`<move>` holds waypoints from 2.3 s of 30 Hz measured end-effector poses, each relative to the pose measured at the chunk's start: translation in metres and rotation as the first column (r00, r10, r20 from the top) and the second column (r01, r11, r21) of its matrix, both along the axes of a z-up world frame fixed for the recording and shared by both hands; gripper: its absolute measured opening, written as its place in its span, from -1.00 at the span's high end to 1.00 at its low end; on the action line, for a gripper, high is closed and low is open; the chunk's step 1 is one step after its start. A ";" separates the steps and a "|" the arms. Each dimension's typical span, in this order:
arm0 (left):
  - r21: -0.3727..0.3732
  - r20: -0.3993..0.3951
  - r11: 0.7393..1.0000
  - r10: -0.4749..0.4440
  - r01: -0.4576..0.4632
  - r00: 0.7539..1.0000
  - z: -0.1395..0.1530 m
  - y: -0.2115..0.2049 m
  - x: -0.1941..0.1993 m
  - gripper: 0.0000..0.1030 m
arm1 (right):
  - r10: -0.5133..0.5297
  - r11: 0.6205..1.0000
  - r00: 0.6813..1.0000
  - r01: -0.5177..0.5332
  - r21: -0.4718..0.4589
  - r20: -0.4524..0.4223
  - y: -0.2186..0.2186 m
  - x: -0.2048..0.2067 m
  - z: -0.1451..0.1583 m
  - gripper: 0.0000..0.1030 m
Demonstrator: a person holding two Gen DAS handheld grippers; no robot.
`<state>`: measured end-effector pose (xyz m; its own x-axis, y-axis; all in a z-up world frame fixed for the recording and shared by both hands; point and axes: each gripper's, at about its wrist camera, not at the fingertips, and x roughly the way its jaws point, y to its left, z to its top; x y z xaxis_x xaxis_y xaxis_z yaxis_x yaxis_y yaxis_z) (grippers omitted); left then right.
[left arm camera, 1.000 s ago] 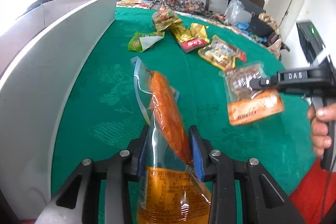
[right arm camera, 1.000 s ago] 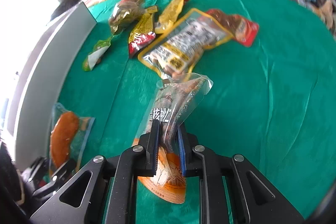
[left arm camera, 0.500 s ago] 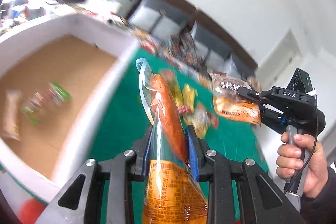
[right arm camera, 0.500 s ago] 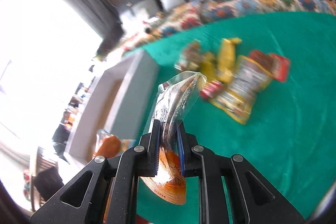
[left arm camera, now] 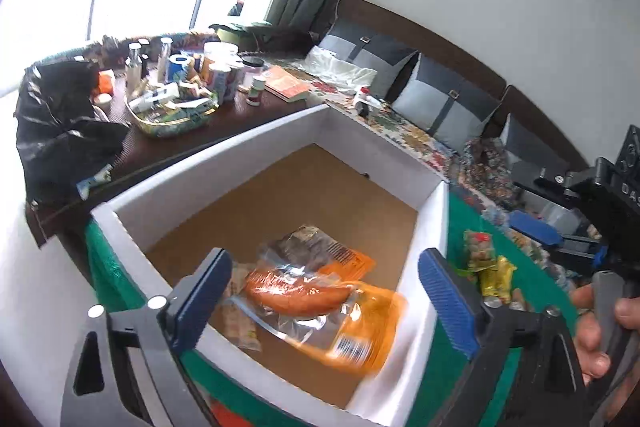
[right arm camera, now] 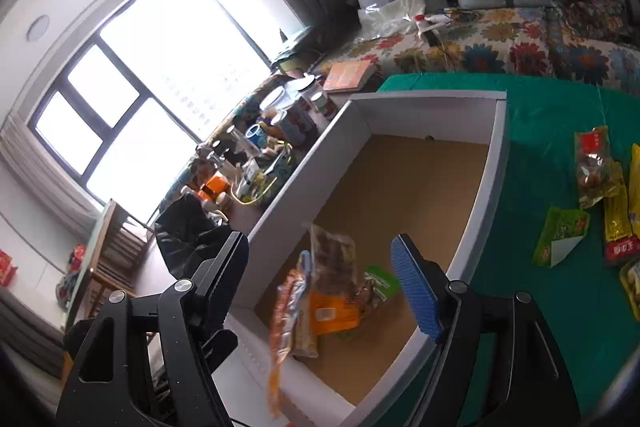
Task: Organize snacks
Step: 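Lift both packs and drop them into the white box, then withdraw both open tools from the box back over the table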
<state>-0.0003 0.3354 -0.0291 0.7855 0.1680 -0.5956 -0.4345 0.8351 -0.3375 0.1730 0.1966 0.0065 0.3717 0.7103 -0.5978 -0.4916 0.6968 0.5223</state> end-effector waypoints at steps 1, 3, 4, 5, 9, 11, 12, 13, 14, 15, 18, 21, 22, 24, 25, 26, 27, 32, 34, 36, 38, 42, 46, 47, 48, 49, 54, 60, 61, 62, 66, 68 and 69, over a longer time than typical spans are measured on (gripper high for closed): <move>0.053 -0.023 0.998 0.024 -0.023 0.999 -0.001 -0.004 0.000 -1.00 | -0.001 1.000 1.000 0.001 -0.016 0.011 -0.004 -0.004 -0.002 -0.51; 0.117 -0.065 0.992 0.058 -0.051 0.996 -0.003 -0.011 0.003 -1.00 | -0.018 0.998 0.999 0.021 -0.061 0.046 -0.025 -0.005 -0.006 -0.51; 0.144 -0.086 0.988 0.076 -0.063 0.993 -0.003 -0.014 0.004 -1.00 | -0.030 0.996 0.998 0.036 -0.085 0.064 -0.042 -0.003 -0.008 -0.51; 0.164 -0.103 0.984 0.090 -0.072 0.991 -0.005 -0.017 0.005 -0.99 | -0.039 0.994 0.996 0.047 -0.101 0.075 -0.051 -0.003 -0.009 -0.51; 0.180 -0.134 0.982 0.084 -0.059 0.987 -0.008 -0.033 0.008 -1.00 | -0.085 0.980 0.989 0.104 -0.168 0.118 -0.090 -0.007 -0.018 -0.51; 0.194 -0.142 0.980 0.075 -0.047 0.987 -0.006 -0.042 0.010 -1.00 | -0.102 0.972 0.986 0.128 -0.195 0.135 -0.105 -0.011 -0.021 -0.51; 0.203 -0.146 0.978 0.072 -0.042 0.987 -0.005 -0.047 0.011 -1.00 | -0.108 0.970 0.984 0.135 -0.204 0.139 -0.110 -0.012 -0.023 -0.51; 0.214 -0.150 0.976 0.068 -0.035 0.986 -0.003 -0.053 0.011 -1.00 | -0.117 0.966 0.983 0.146 -0.214 0.143 -0.117 -0.015 -0.025 -0.51; 0.220 -0.152 0.975 0.062 -0.028 0.986 -0.002 -0.058 0.011 -1.00 | -0.126 0.962 0.982 0.157 -0.225 0.144 -0.125 -0.018 -0.028 -0.51; 0.224 -0.154 0.974 0.058 -0.023 0.986 0.000 -0.062 0.011 -1.00 | -0.134 0.958 0.981 0.165 -0.233 0.142 -0.130 -0.019 -0.032 -0.51; 0.232 -0.154 0.973 0.039 -0.002 0.987 0.006 -0.077 0.012 -1.00 | -0.165 0.941 0.976 0.198 -0.273 0.139 -0.152 -0.022 -0.048 -0.51; 0.239 -0.156 0.971 0.020 0.018 0.988 0.011 -0.092 0.013 -1.00 | -0.199 0.923 0.972 0.229 -0.308 0.127 -0.177 -0.025 -0.065 -0.51; 0.241 -0.157 0.970 0.014 0.025 0.987 0.012 -0.097 0.014 -1.00 | -0.212 0.917 0.969 0.241 -0.318 0.122 -0.187 -0.027 -0.071 -0.51; 0.246 -0.156 0.968 -0.002 0.041 0.988 0.015 -0.108 0.015 -1.00 | -0.233 0.903 0.965 0.261 -0.341 0.122 -0.203 -0.031 -0.079 -0.51; 0.250 -0.157 0.967 -0.009 0.048 0.988 0.016 -0.113 0.016 -1.00 | -0.242 0.893 0.962 0.271 -0.360 0.125 -0.213 -0.034 -0.083 -0.51; 0.251 -0.157 0.966 -0.015 0.055 0.988 0.017 -0.118 0.016 -1.00 | -0.247 0.883 0.960 0.279 -0.378 0.131 -0.220 -0.037 -0.087 -0.50; 0.251 -0.157 0.966 -0.025 0.065 0.987 0.018 -0.123 0.017 -1.00 | -0.252 0.868 0.958 0.287 -0.405 0.138 -0.230 -0.040 -0.093 -0.51; 0.258 -0.165 0.960 -0.067 0.108 0.984 0.020 -0.151 0.022 -1.00 | -0.276 0.812 0.952 0.305 -0.497 0.132 -0.270 -0.053 -0.116 -0.49; 0.264 -0.170 0.956 -0.082 0.125 0.982 0.021 -0.162 0.025 -1.00 | -0.295 0.794 0.948 0.315 -0.521 0.123 -0.285 -0.057 -0.126 -0.49; 0.269 -0.178 0.952 -0.099 0.145 0.979 0.021 -0.174 0.028 -0.99 | -0.313 0.771 0.942 0.325 -0.547 0.119 -0.300 -0.059 -0.135 -0.49; 0.270 -0.187 0.949 -0.114 0.163 0.976 0.020 -0.184 0.032 -1.00 | -0.329 0.745 0.937 0.335 -0.576 0.119 -0.316 -0.062 -0.145 -0.49; 0.269 -0.206 0.942 -0.146 0.200 0.967 0.014 -0.207 0.039 -1.00 | -0.362 0.698 0.922 0.365 -0.616 0.137 -0.347 -0.066 -0.164 -0.49; 0.267 -0.232 0.933 -0.181 0.241 0.956 0.008 -0.229 0.048 -1.00 | -0.396 0.673 0.904 0.403 -0.620 0.159 -0.374 -0.071 -0.177 -0.49; 0.269 -0.236 0.931 -0.186 0.248 0.954 0.006 -0.234 0.050 -1.00 | -0.405 0.669 0.899 0.415 -0.617 0.166 -0.380 -0.072 -0.179 -0.49; 0.271 -0.242 0.928 -0.192 0.256 0.951 0.005 -0.239 0.053 -1.00 | -0.414 0.664 0.894 0.426 -0.615 0.173 -0.385 -0.072 -0.181 -0.49; 0.272 -0.248 0.925 -0.199 0.266 0.948 0.003 -0.244 0.055 -1.00 | -0.425 0.657 0.887 0.439 -0.613 0.180 -0.391 -0.072 -0.183 -0.49; 0.272 -0.282 0.912 -0.229 0.307 0.932 -0.009 -0.266 0.067 -1.00 | -0.460 0.659 0.868 0.476 -0.582 0.188 -0.412 -0.073 -0.193 -0.55; 0.265 -0.314 0.901 -0.257 0.344 0.914 -0.023 -0.286 0.079 -0.99 | -0.492 0.680 0.849 0.513 -0.524 0.194 -0.428 -0.076 -0.197 -0.66; 0.262 -0.319 0.900 -0.261 0.349 0.911 -0.025 -0.289 0.082 -1.00 | -0.500 0.679 0.845 0.519 -0.520 0.191 -0.430 -0.076 -0.197 -0.67; 0.259 -0.323 0.899 -0.264 0.353 0.909 -0.028 -0.291 0.084 -1.00 | -0.504 0.677 0.843 0.522 -0.519 0.189 -0.431 -0.075 -0.197 -0.68; 0.228 -0.342 0.897 -0.291 0.379 0.894 -0.051 -0.298 0.098 -1.00 | -0.516 0.669 0.836 0.530 -0.522 0.187 -0.431 -0.076 -0.197 -0.73; 0.173 -0.369 0.894 -0.330 0.413 0.869 -0.082 -0.297 0.114 -1.00 | -0.526 0.661 0.830 0.537 -0.524 0.187 -0.431 -0.076 -0.197 -0.76; 0.150 -0.372 0.892 -0.348 0.426 0.861 -0.096 -0.296 0.119 -0.99 | -0.527 0.663 0.830 0.536 -0.523 0.183 -0.431 -0.076 -0.198 -0.78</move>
<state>0.1190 0.0393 -0.1248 0.5811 0.0472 -0.8125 -0.1128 0.9934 -0.0229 0.0971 -0.2342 -0.1911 0.5974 -0.0434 -0.8007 0.0464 0.9987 -0.0195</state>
